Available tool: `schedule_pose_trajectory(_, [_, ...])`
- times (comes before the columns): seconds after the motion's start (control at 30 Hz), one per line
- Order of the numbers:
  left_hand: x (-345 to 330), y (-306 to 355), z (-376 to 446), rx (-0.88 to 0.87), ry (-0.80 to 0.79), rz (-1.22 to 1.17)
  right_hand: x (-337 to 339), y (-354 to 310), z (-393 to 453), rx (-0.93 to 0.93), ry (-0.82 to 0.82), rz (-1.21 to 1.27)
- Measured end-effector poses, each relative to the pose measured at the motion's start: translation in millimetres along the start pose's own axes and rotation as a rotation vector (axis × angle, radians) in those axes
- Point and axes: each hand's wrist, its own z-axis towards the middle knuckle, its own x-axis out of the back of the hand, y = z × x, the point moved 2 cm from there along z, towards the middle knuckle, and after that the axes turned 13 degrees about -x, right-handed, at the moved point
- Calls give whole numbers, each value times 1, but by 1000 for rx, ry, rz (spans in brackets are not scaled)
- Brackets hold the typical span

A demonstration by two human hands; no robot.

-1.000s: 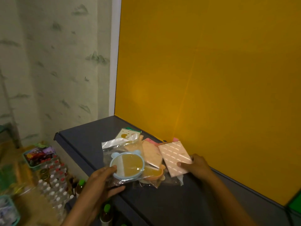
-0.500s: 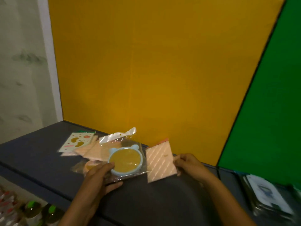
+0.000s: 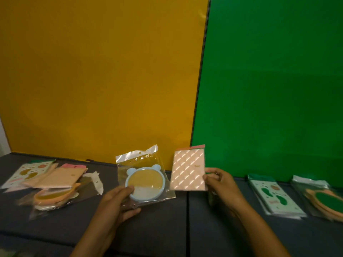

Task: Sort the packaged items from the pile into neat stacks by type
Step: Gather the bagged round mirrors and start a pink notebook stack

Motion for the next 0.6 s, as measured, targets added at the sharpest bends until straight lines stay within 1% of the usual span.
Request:
schedule_pose_trajectory(0.1, [-29,-4,-24,-22,-40,8,38,4,-22,0,55,40])
schedule_pose_trajectory(0.33, [-96,-30,-72,-59,-101,11,129,28,-80,-3,125,61])
schedule_pose_trajectory(0.6, [-182,-62,-101,-50,-257,-1,234,53,-124,-12,326,132])
